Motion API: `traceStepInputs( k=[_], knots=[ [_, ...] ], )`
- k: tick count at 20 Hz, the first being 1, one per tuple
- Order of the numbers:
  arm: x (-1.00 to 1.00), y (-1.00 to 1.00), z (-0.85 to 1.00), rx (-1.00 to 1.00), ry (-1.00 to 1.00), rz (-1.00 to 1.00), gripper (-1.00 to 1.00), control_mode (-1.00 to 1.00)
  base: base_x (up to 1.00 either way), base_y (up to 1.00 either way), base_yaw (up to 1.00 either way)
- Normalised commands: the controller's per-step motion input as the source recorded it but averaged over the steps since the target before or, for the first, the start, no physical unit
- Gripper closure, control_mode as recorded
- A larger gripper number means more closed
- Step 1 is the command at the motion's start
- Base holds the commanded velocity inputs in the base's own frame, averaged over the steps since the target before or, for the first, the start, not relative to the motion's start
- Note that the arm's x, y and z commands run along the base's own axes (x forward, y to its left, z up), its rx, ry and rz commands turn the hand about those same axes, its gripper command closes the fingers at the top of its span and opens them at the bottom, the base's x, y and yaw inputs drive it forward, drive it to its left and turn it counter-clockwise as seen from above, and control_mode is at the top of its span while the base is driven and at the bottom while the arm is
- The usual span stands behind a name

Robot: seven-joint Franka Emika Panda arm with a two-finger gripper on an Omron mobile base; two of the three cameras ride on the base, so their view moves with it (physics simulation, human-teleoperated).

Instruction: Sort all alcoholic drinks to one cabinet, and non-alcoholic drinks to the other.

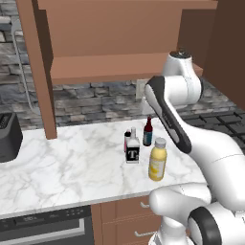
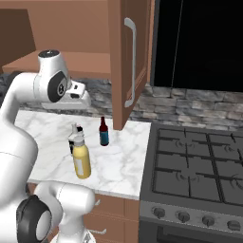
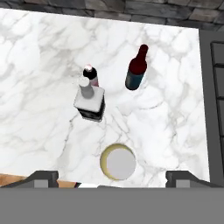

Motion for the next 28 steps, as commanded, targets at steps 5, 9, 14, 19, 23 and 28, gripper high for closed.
traceStepInputs(
  k=[5,9,14,19,23,28],
  knots=[
    [-0.06,0.55,-0.01,-0.1,-0.01,-0.09,-1.0,-1.0,0.0,0.0,0.0],
    [-0.01,0.54,-0.21,-0.11,-0.03,-0.18,-1.0,-1.0,0.0,0.0,0.0],
    [0.0,0.45,-0.35,-0.11,-0.08,-0.29,-1.0,-1.0,0.0,0.0,0.0],
    [0.02,0.43,-0.34,-0.1,-0.11,-0.31,-1.0,-1.0,0.0,0.0,0.0],
    [0.05,0.33,-0.16,-0.11,-0.15,-0.29,-1.0,-1.0,0.0,0.0,0.0],
    [0.21,0.19,-0.09,-0.1,-0.11,-0.26,-1.0,-1.0,0.0,0.0,0.0]
  ],
)
